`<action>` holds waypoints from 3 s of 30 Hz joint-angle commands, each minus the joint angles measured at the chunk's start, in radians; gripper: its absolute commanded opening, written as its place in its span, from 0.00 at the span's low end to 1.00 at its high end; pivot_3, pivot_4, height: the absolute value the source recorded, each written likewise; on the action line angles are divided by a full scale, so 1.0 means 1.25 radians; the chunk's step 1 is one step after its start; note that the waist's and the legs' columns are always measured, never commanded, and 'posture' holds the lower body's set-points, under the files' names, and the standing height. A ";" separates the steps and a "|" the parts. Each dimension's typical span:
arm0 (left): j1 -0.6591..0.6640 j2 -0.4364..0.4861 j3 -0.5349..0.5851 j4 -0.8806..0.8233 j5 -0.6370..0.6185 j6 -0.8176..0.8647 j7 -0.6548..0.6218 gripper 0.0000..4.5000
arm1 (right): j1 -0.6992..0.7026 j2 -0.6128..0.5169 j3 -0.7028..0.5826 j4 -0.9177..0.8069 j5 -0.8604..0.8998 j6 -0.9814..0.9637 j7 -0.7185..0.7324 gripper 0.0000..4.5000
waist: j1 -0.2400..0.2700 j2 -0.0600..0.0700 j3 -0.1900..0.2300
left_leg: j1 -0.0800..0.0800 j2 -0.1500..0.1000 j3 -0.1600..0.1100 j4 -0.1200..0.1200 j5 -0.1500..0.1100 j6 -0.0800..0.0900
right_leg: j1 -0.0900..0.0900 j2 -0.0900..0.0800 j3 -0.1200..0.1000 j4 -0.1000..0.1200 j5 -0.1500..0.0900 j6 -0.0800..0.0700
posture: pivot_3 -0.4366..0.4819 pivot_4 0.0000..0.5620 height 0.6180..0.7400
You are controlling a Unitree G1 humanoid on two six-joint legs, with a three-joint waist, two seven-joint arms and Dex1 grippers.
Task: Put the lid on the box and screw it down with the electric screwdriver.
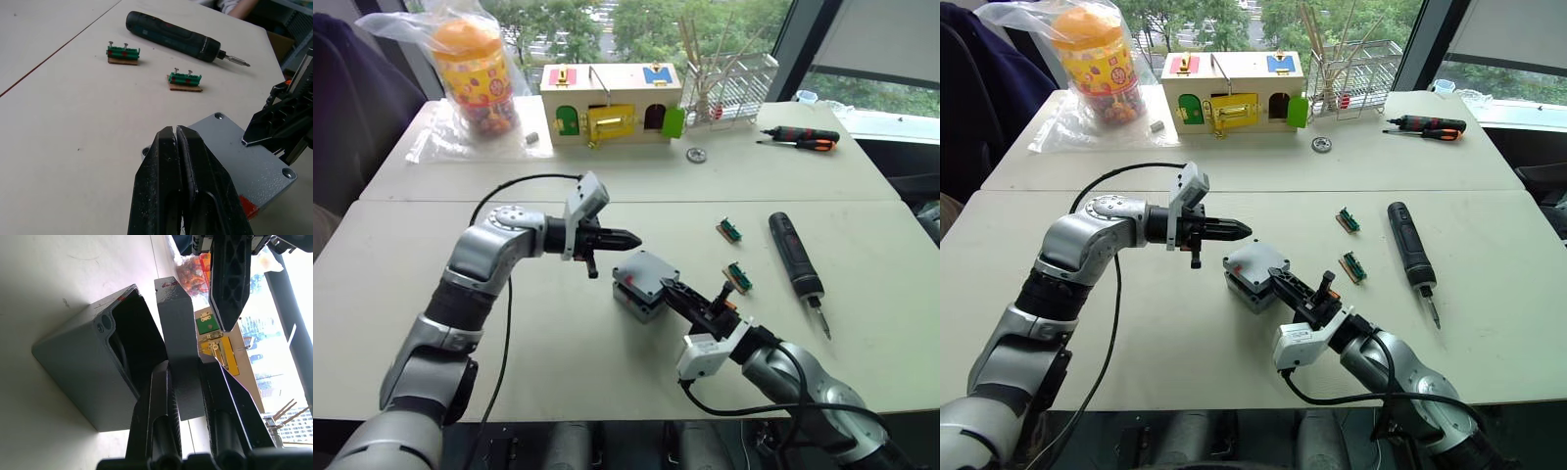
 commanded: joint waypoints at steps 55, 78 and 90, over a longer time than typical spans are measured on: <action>-0.022 0.039 0.087 0.013 0.022 -0.078 -0.071 0.00 | 0.017 0.124 -0.266 -0.139 0.607 0.175 0.161 0.47 | -0.003 -0.002 -0.008 | 0.023 0.001 -0.003 -0.009 0.000 0.000 | 0.019 -0.002 0.001 -0.002 -0.006 -0.001 | 0.48 0.27 0.76; 0.034 0.008 -0.030 0.129 0.173 -0.263 -0.114 0.00 | 0.046 0.022 -0.198 -0.275 1.021 0.742 0.379 0.01 | 0.002 -0.002 -0.008 | 0.013 -0.001 -0.008 -0.007 0.000 0.000 | 0.012 -0.001 0.000 -0.001 -0.005 -0.001 | 0.48 0.27 0.76; 0.050 0.003 -0.029 0.082 0.168 -0.237 -0.112 0.00 | 0.003 0.044 -0.172 -0.227 0.999 0.718 0.383 0.01 | 0.002 -0.002 -0.008 | 0.013 -0.001 -0.008 -0.007 0.000 0.000 | 0.012 -0.001 0.000 -0.001 -0.005 -0.001 | 0.48 0.27 0.76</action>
